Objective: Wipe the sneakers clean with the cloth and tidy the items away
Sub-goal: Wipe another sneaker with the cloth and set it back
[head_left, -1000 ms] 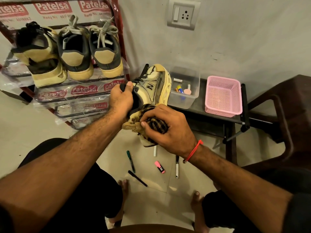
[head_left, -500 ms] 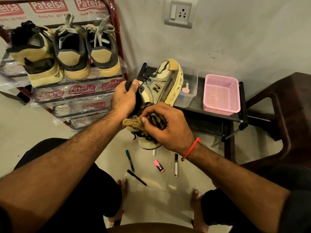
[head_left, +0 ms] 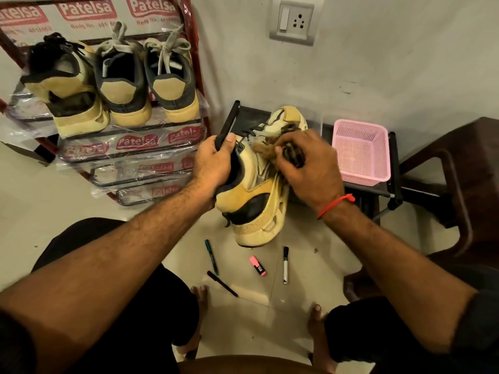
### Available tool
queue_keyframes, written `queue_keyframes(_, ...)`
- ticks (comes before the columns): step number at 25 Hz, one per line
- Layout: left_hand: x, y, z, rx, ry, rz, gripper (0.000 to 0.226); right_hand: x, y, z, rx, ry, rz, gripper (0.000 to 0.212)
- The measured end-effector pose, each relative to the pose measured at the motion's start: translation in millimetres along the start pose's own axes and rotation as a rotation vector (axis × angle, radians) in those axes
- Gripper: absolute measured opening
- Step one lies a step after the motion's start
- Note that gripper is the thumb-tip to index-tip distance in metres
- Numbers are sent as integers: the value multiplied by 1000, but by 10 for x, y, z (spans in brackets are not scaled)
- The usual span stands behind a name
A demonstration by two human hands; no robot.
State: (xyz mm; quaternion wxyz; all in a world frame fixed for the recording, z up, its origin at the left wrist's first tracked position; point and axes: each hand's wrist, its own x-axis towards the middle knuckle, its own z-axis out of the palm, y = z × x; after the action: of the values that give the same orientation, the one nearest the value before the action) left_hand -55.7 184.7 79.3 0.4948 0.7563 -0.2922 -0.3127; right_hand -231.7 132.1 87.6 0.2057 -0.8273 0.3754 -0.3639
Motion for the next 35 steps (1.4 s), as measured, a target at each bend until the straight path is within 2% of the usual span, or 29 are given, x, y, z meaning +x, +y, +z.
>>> queue_keyframes(4, 146, -3, -118, 25, 116, -137, 35, -463, -470, 93, 72, -268, -269, 27)
queue_keyframes(7, 155, -24, -146, 63, 67, -160, 33, -427, -459, 49, 13, -368, -436, 31)
queue_keyframes(9, 58, 11, -107, 35, -16, -93, 28, -226, -270, 26, -64, -327, -357, 33)
queue_keyframes(12, -85, 64, -36, -43, -118, -2, 25, 81, 103, -63, -166, -159, -100, 30)
queue_keyframes(15, -101, 67, -17, -72, -134, 8, 23, 167, 306, -173, -198, -19, 94, 25)
queue_keyframes(17, -59, 38, -11, -41, -102, 22, 25, 84, 226, -146, -138, -25, 121, 21)
queue_keyframes(19, 1, 10, -38, 22, -46, 27, 25, -75, 11, -55, -39, -90, 45, 19)
queue_keyframes(21, 76, -9, -84, 81, -14, 15, 27, -262, -219, 21, 32, -199, -123, 22)
queue_keyframes(24, 57, -2, -126, 66, -118, 67, 23, -333, -325, 27, -5, -370, -344, 32)
queue_keyframes(26, -12, 5, -102, 17, -239, 113, 21, -188, -214, -37, -129, -315, -347, 37)
queue_keyframes(28, -76, 27, -82, 2, -309, 142, 21, -1, -32, -140, -213, -154, -270, 32)
queue_keyframes(32, -66, 53, -87, -57, -322, 129, 19, 256, 308, -471, -270, 86, -20, 32)
queue_keyframes(34, -41, 32, -96, -76, -310, 129, 20, 194, 270, -454, -179, 88, 5, 35)
queue_keyframes(35, -27, 22, -94, -102, -296, 118, 20, 99, 176, -371, -126, 22, -22, 37)
